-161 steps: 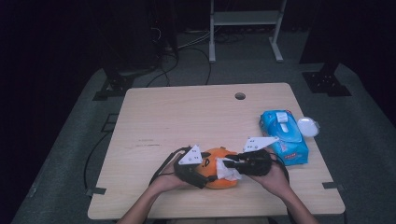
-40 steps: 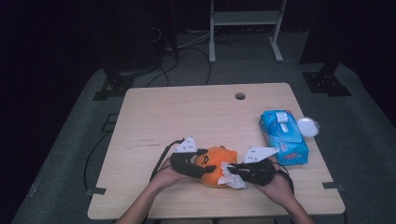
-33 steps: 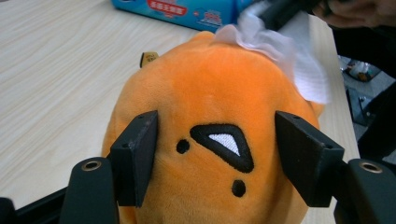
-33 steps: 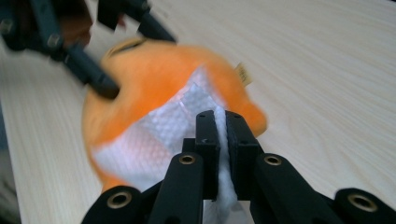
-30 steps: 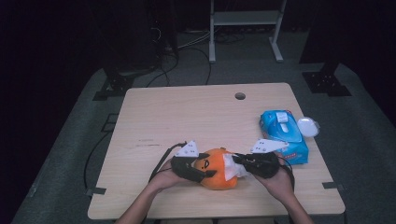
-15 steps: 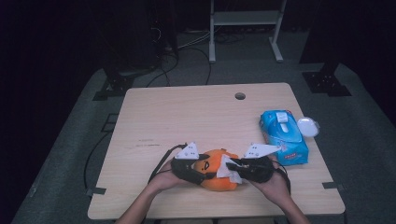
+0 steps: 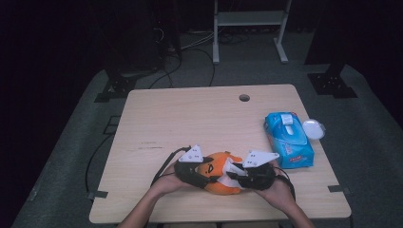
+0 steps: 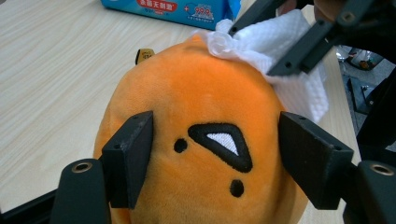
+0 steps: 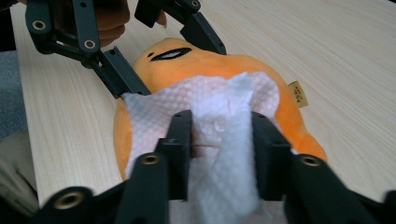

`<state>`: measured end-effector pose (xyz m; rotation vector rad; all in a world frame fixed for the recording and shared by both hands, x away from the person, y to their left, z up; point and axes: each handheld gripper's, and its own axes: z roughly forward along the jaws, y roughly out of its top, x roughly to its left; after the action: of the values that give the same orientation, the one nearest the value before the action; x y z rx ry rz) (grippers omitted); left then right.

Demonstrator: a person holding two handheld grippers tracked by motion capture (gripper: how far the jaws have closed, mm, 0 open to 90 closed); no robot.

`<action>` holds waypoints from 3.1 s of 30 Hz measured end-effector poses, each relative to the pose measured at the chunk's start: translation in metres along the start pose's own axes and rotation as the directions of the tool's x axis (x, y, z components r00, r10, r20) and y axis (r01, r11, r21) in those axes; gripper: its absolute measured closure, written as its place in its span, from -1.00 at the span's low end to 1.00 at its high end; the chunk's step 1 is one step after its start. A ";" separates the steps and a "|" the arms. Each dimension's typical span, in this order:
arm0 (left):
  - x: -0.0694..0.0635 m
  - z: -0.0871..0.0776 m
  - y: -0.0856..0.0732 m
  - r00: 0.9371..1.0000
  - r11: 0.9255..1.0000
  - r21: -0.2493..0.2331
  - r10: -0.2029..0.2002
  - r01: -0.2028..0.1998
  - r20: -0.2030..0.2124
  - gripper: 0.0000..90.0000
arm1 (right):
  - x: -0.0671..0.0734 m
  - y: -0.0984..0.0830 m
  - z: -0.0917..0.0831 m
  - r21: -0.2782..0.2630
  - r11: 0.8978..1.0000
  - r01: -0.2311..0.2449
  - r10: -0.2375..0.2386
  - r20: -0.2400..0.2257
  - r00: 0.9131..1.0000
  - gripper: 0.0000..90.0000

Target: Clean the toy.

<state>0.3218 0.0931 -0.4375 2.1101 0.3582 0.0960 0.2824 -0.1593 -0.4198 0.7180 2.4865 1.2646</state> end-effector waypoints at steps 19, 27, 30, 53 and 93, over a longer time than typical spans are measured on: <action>0.012 -0.005 -0.007 0.999 0.999 0.005 -0.045 0.045 0.003 -0.37 | -0.006 0.000 -0.011 -0.014 0.999 -0.040 0.039 -0.021 0.999 0.84; 0.020 -0.007 -0.008 0.996 0.996 -0.011 -0.088 0.088 -0.018 -0.36 | -0.014 -0.008 -0.010 0.013 0.998 -0.055 0.055 -0.007 0.998 0.84; 0.020 -0.005 -0.008 0.995 0.995 -0.014 -0.098 0.097 -0.032 -0.36 | -0.012 -0.004 -0.012 -0.005 0.998 -0.065 0.064 -0.018 0.998 0.84; 0.012 -0.009 0.009 0.995 0.994 0.038 -0.099 0.099 0.001 -0.75 | -0.013 -0.007 -0.004 0.032 0.997 -0.064 0.067 -0.081 0.994 0.83; 0.001 0.006 0.015 0.993 0.987 0.122 -0.109 0.104 0.041 -0.97 | -0.014 -0.003 -0.005 0.023 0.999 -0.045 0.047 -0.110 0.993 0.82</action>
<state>0.3273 0.0812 -0.4279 2.2026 0.4574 -0.0391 0.2906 -0.1722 -0.4193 0.7327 2.5884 1.3313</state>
